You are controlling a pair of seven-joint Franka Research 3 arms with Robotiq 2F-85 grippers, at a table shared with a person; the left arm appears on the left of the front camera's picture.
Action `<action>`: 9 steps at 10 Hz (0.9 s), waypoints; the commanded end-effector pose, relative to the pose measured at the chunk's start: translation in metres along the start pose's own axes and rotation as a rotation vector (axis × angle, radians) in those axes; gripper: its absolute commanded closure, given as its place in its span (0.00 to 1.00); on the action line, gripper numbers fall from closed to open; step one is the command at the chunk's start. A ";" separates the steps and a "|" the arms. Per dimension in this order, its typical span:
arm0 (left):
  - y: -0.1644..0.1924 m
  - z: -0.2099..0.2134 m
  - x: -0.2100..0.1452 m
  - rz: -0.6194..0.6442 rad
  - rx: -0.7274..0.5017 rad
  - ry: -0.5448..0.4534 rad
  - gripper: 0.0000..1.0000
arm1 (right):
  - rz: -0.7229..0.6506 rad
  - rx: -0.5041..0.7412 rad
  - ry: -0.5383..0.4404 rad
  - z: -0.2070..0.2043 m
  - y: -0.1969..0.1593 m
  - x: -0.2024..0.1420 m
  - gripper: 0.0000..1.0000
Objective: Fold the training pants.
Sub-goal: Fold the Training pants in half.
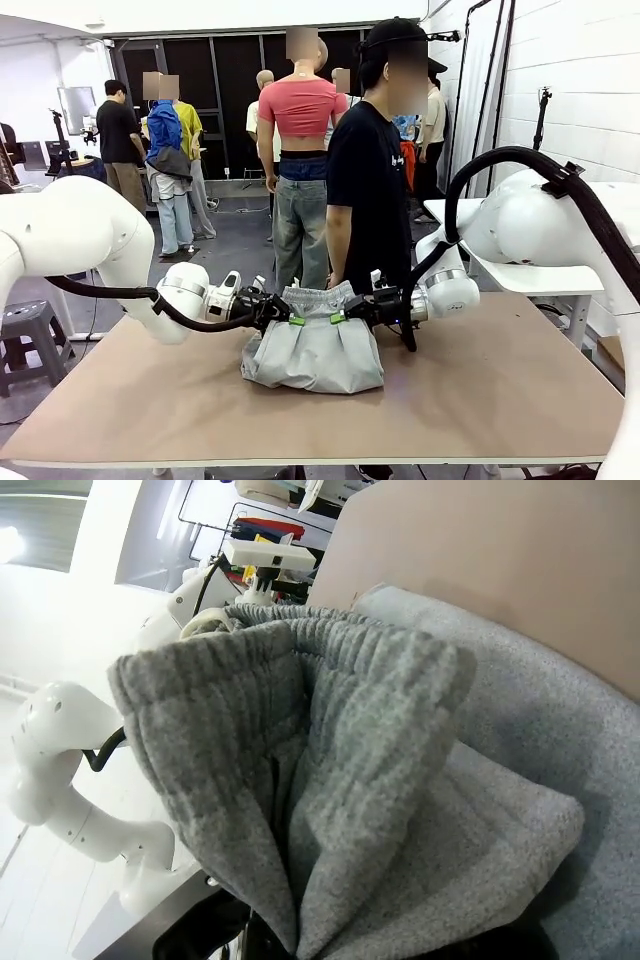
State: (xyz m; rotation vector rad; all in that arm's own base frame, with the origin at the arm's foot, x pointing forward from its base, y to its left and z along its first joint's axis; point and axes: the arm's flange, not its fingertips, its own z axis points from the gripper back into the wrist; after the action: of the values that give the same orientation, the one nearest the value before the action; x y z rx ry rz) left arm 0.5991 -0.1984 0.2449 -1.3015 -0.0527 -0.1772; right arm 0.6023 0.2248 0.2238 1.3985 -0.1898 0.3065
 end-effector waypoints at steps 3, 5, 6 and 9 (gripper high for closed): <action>0.009 0.027 0.003 0.043 0.043 -0.020 0.40 | -0.061 -0.072 -0.052 0.027 -0.013 0.014 0.42; 0.009 0.036 0.001 0.058 0.057 -0.036 0.00 | -0.071 -0.108 -0.059 0.037 -0.011 0.012 0.03; 0.005 0.046 -0.001 0.053 0.066 -0.054 0.00 | -0.073 -0.148 -0.064 0.046 -0.007 0.011 0.00; -0.019 0.080 -0.016 0.027 0.123 -0.102 0.00 | -0.053 -0.260 -0.082 0.086 0.018 0.006 0.00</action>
State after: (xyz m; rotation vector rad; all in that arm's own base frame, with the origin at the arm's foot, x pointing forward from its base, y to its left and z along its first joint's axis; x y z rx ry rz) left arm 0.6016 -0.1347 0.2651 -1.2343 -0.1336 -0.0938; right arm 0.6202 0.1518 0.2435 1.2066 -0.2582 0.1913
